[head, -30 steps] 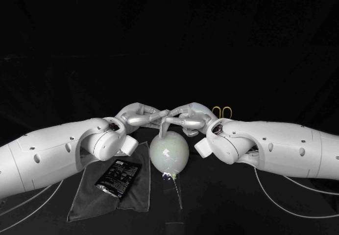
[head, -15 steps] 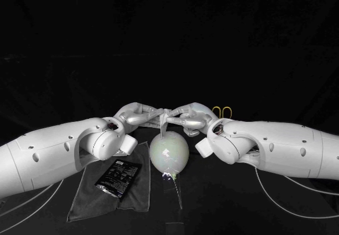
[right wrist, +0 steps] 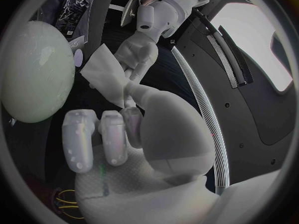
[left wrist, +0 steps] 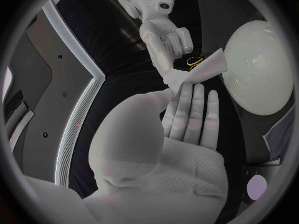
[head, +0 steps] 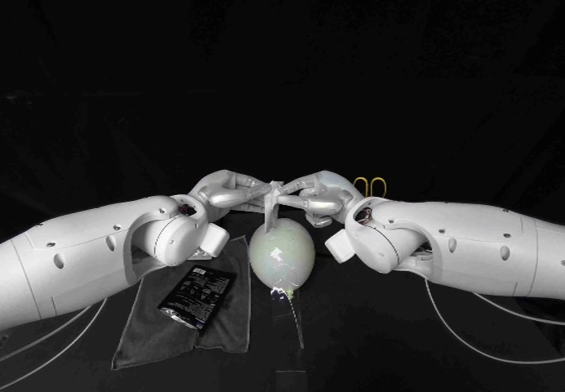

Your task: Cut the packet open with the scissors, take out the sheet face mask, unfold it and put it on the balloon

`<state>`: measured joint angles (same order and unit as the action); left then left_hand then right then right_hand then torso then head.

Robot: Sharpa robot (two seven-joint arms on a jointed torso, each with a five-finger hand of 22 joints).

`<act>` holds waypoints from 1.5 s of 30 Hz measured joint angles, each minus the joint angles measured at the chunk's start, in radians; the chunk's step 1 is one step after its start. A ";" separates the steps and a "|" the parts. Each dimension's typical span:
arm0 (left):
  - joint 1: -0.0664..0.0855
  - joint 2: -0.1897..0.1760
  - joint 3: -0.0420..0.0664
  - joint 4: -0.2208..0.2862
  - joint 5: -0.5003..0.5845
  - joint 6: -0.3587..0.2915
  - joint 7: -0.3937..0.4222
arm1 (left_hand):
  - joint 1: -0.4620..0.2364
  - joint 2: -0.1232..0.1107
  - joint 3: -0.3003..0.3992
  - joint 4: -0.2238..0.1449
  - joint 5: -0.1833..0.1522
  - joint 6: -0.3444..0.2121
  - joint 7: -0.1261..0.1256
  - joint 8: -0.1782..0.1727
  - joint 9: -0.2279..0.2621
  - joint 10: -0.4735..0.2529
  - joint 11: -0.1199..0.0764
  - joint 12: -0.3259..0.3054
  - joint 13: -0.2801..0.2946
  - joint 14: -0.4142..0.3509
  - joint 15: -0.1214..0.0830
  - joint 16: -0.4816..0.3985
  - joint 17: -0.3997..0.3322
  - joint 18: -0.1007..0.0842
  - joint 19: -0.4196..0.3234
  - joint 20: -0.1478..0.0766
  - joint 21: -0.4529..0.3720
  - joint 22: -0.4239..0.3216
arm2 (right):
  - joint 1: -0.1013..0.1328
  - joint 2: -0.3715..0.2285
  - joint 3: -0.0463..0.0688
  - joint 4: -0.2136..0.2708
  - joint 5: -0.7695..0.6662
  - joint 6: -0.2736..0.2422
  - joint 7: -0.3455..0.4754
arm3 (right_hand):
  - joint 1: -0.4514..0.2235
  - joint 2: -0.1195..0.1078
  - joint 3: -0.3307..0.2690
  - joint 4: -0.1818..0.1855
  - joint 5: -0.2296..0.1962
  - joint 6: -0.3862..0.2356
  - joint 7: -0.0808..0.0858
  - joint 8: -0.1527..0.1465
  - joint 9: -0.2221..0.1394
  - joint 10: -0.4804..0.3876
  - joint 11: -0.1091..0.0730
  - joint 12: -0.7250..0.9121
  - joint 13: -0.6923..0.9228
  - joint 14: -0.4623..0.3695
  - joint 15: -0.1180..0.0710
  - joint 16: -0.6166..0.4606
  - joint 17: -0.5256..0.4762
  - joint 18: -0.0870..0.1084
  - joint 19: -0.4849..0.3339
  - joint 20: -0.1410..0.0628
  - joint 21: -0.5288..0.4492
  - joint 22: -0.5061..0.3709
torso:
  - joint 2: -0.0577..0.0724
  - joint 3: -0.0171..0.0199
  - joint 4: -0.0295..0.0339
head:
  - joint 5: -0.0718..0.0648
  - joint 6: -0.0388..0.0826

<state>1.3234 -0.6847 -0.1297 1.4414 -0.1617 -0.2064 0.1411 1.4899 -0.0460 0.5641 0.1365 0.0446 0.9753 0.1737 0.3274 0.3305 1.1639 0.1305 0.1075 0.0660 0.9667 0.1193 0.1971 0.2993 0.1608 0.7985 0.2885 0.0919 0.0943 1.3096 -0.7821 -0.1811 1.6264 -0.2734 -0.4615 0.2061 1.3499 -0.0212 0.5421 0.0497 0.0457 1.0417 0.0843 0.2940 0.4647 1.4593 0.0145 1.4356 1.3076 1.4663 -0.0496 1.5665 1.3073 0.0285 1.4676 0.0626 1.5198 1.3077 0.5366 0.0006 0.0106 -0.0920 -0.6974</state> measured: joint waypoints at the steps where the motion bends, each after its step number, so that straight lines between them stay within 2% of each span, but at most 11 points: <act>1: 0.000 0.000 0.000 0.000 0.000 -0.001 0.000 | -0.007 -0.007 0.018 -0.011 -0.001 0.002 -0.002 0.005 0.000 0.006 -0.001 0.000 0.000 0.006 -0.001 0.000 0.000 0.000 0.005 -0.001 0.000 0.000 | 0.000 -0.001 0.000 0.000 0.000 0.000 0.000 | 0.000 0.000 0.000 0.000 0.000 0.000 0.000 0.000 0.000 0.000 0.000 0.000 0.000 0.000 0.000 0.000 0.000 0.000 0.000 0.000 0.000 0.000 | 0.000 0.0000 0.0000 | 0.000 0.000; 6: 0.000 0.000 0.000 -0.003 -0.001 -0.015 0.003 | -0.034 -0.009 0.029 -0.003 0.002 0.002 -0.002 0.021 0.000 0.018 -0.004 -0.004 0.000 0.016 -0.002 -0.005 0.000 0.000 0.020 -0.003 0.000 0.000 | 0.000 -0.011 0.000 0.007 -0.001 0.000 0.000 | 0.000 0.000 0.000 0.000 -0.002 0.001 0.001 0.000 0.000 0.000 0.000 0.000 0.000 0.000 0.000 -0.002 0.000 0.000 0.000 0.000 0.000 0.000 | 0.000 0.0000 -0.0003 | 0.002 0.000; 7: 0.000 -0.001 0.000 -0.004 -0.001 -0.018 0.004 | -0.040 -0.011 0.034 -0.007 0.002 0.002 -0.002 0.025 0.000 0.018 -0.003 -0.006 0.000 0.017 -0.002 -0.005 0.000 0.000 0.020 -0.003 0.000 0.000 | 0.000 -0.014 0.000 0.009 -0.001 0.000 0.000 | 0.000 0.000 0.000 0.000 -0.002 0.001 0.001 0.000 0.000 0.000 0.000 0.000 0.000 0.000 0.000 -0.002 0.000 0.000 0.000 0.000 0.000 0.000 | 0.000 0.0001 -0.0004 | 0.002 0.000; 8: 0.000 -0.001 0.000 -0.006 -0.001 -0.021 0.004 | -0.044 -0.012 0.055 -0.028 0.002 0.002 -0.002 0.026 0.000 0.019 -0.003 -0.006 0.000 0.017 -0.002 -0.005 0.000 0.000 0.022 -0.001 0.000 0.000 | 0.000 -0.017 0.000 0.011 -0.001 0.001 0.000 | 0.000 0.000 0.001 -0.001 -0.002 0.001 0.001 0.000 0.000 0.000 0.000 0.000 0.000 0.000 0.000 -0.003 0.000 0.000 0.000 0.000 0.000 0.000 | 0.000 0.0001 -0.0004 | 0.003 0.001; 11: 0.000 -0.004 0.000 -0.011 -0.001 -0.030 0.007 | -0.051 -0.013 0.058 -0.025 0.002 0.002 -0.002 0.026 0.000 0.019 -0.002 -0.006 0.000 0.020 -0.005 -0.005 0.000 0.000 0.024 0.001 0.000 0.000 | 0.000 -0.029 0.000 0.019 -0.002 0.002 0.000 | -0.002 -0.002 0.003 -0.003 -0.003 0.001 0.001 0.000 0.000 0.000 0.000 0.000 0.000 0.000 0.000 0.000 0.001 0.000 0.000 0.000 0.000 0.000 | 0.000 0.0001 -0.0009 | 0.003 0.002; 12: 0.000 -0.005 0.000 -0.012 -0.001 -0.033 0.007 | -0.052 -0.014 0.068 -0.036 0.002 0.002 -0.002 0.026 0.000 0.020 -0.002 -0.006 0.000 0.020 -0.005 -0.005 0.000 0.000 0.024 0.001 0.000 0.000 | 0.000 -0.034 0.000 0.021 -0.003 0.003 0.000 | -0.003 -0.003 0.003 -0.003 -0.003 0.001 0.001 0.000 0.000 0.000 0.000 -0.001 0.000 0.000 0.000 0.001 0.001 0.000 0.000 0.000 0.000 0.000 | 0.000 0.0001 -0.0009 | 0.003 0.002; 24: 0.000 -0.012 0.000 -0.016 -0.002 -0.041 0.009 | -0.069 -0.015 0.068 -0.036 0.002 0.001 -0.002 0.036 0.001 0.027 -0.002 -0.006 0.000 0.027 -0.005 -0.005 0.000 0.000 0.042 -0.002 0.008 0.000 | 0.003 -0.077 0.001 0.037 -0.017 0.027 -0.006 | -0.005 -0.005 0.006 -0.006 0.000 0.001 0.001 0.000 0.000 0.000 0.000 -0.002 0.001 0.000 0.000 0.001 0.001 0.000 0.000 0.000 0.000 0.000 | 0.000 0.0000 -0.0010 | 0.004 0.003; 45: 0.000 -0.018 0.000 -0.017 -0.004 -0.033 0.008 | -0.086 -0.008 0.071 -0.033 0.001 -0.006 -0.002 0.046 0.002 0.030 -0.005 -0.013 0.000 0.036 -0.006 -0.009 0.001 0.000 0.061 -0.008 0.023 0.006 | 0.013 -0.093 0.003 0.019 -0.042 0.069 -0.025 | -0.006 -0.006 0.010 -0.010 0.000 0.000 -0.001 0.000 0.000 0.000 0.000 0.003 0.000 -0.002 0.002 0.000 0.000 0.000 0.002 -0.002 -0.002 0.000 | 0.000 -0.0001 0.0001 | 0.010 0.002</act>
<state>1.3232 -0.7022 -0.1299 1.4243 -0.1660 -0.2390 0.1492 1.4036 -0.0545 0.6353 0.1032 0.0460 0.9693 0.1716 0.3739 0.3327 1.1942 0.1252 0.0949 0.0663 1.0024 0.1130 0.1884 0.3000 0.1604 0.8599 0.2807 0.1144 0.1004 1.3227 -0.8751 -0.1779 1.6456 -0.3152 -0.3923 0.1811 1.3436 -0.0274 0.5521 0.0396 0.0459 1.0412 0.0836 0.2943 0.4647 1.4592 0.0144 1.4384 1.3073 1.4647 -0.0479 1.5670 1.3075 0.0285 1.4692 0.0608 1.5181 1.3081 0.5367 0.0005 0.0107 -0.0823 -0.6952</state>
